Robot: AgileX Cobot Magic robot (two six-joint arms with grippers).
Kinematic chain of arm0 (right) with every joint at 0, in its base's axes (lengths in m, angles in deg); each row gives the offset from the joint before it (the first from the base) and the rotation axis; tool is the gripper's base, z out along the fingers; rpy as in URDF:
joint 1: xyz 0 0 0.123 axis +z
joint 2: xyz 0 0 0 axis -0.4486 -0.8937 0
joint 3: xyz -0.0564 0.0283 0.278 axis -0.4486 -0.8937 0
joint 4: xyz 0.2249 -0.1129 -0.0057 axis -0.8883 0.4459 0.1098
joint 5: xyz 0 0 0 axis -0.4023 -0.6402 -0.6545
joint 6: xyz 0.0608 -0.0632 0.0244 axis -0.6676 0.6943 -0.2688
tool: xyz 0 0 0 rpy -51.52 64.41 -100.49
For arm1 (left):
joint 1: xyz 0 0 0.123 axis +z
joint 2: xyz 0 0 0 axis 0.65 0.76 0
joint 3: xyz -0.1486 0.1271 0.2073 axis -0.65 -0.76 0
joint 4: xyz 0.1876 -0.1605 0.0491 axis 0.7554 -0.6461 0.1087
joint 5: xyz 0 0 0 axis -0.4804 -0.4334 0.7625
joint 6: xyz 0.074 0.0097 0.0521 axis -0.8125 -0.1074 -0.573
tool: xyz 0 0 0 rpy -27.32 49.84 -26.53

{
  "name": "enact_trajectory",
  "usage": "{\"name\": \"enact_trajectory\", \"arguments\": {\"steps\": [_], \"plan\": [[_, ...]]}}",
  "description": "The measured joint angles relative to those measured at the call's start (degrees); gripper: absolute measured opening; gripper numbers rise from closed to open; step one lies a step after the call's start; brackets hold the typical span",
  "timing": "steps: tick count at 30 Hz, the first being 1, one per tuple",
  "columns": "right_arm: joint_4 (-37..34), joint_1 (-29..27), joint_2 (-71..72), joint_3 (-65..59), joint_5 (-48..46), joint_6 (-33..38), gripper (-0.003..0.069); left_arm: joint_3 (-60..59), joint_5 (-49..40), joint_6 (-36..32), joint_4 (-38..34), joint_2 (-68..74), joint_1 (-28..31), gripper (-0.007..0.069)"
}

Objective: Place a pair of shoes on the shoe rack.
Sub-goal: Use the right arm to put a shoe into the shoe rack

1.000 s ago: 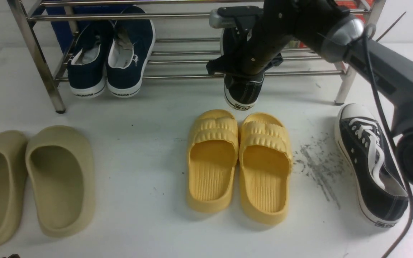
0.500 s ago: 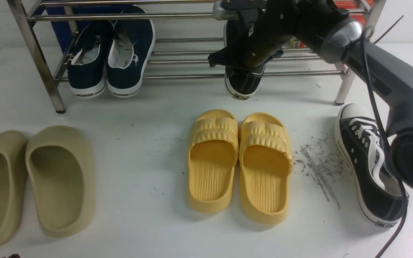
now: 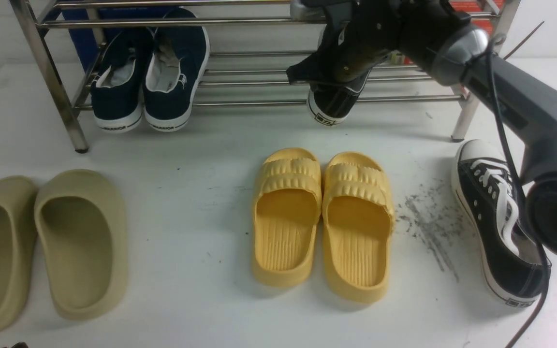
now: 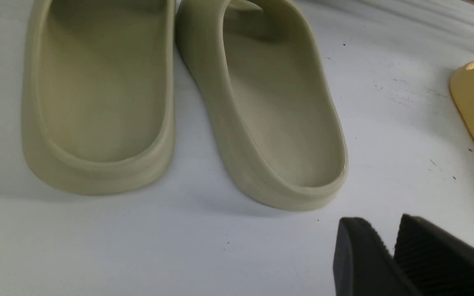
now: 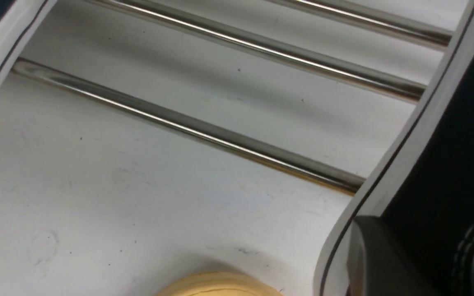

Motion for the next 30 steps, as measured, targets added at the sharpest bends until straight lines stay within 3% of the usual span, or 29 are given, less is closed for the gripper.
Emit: {"name": "enact_trajectory", "arguments": {"steps": [3, 8, 17, 21, 24, 30], "plan": [[0.20, 0.00, 0.06, 0.10, 0.07, 0.06, 0.0266, 0.00, 0.00, 0.00, -0.01, 0.00, 0.00, 0.0156], [0.20, 0.33, 0.62, 0.50, 0.07, 1.60, 0.0293, 0.00, 0.00, 0.00, -0.01, 0.00, 0.00, 0.0164], [0.04, 0.83, 1.16, 0.61, -0.60, 5.89, 0.0122, 0.00, 0.00, 0.00, -0.07, 0.00, 0.00, 0.0169], [0.04, 0.83, 1.16, 0.61, -1.55, 5.89, 0.0113, 0.00, 0.00, 0.00, -0.07, 0.00, 0.00, 0.0176], [0.04, 0.83, 1.16, 0.61, -2.01, 4.06, 0.0137, 0.00, 0.00, 0.00, -0.07, 0.00, 0.00, 0.0179], [0.02, 0.83, 1.16, 0.61, -2.87, 2.05, 0.0287, 0.00, 0.00, 0.00, -0.07, 0.00, 0.00, 0.0182]]}}
